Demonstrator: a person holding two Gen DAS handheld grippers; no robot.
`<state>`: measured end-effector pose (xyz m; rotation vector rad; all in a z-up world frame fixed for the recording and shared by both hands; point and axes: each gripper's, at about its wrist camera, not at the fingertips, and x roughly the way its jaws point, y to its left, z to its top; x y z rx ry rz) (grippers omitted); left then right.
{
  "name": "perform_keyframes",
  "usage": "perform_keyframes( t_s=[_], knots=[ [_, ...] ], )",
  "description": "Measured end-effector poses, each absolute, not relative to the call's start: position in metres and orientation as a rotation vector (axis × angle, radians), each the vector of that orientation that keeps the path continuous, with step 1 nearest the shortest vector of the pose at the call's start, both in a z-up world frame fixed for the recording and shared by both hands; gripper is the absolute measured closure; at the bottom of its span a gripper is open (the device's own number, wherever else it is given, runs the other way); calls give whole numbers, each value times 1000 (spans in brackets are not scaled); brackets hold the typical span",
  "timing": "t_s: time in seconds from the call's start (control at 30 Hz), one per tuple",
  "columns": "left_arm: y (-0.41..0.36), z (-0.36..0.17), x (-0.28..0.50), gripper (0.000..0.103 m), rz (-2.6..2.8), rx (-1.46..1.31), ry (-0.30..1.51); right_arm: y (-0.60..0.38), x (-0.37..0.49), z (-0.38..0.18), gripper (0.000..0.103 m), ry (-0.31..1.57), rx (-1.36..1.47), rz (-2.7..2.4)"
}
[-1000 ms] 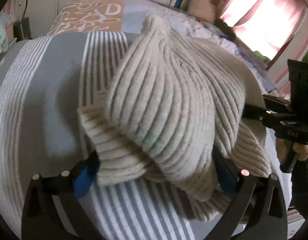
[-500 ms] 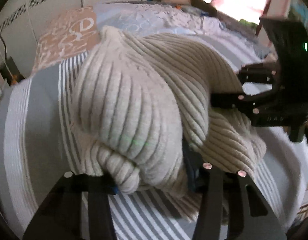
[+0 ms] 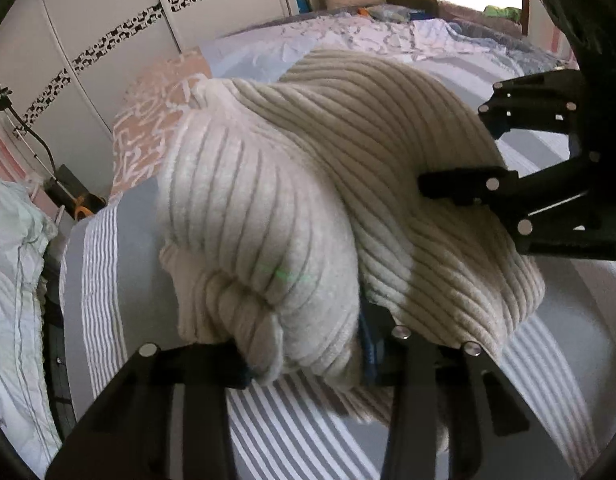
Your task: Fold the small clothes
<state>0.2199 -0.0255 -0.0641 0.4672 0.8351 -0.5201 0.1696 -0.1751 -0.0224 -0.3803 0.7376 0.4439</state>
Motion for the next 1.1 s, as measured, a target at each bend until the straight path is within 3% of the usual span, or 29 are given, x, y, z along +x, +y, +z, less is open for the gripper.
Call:
perform_keyframes(
  t_s=[0.37,0.63,0.9,1.0,1.07,1.1],
  knots=[
    [-74,-37,137,63,-542,422,814,-243,85,-2,65,748,-434,429],
    [-130,-81,108,65,-575,405,849,-296,79,-73,65,864,-414,414],
    [-140,-105,105,65,-527,462,789,-312,85,-81,62,856,-295,456],
    [-136,-106,103,64,-526,446,787,-315,86,-79,57,873,-252,448],
    [-132,-106,103,57,-521,428,787,-321,90,-77,38,892,-226,415],
    [-130,-105,100,54,-514,420,784,-320,89,-75,33,886,-238,392]
  ],
)
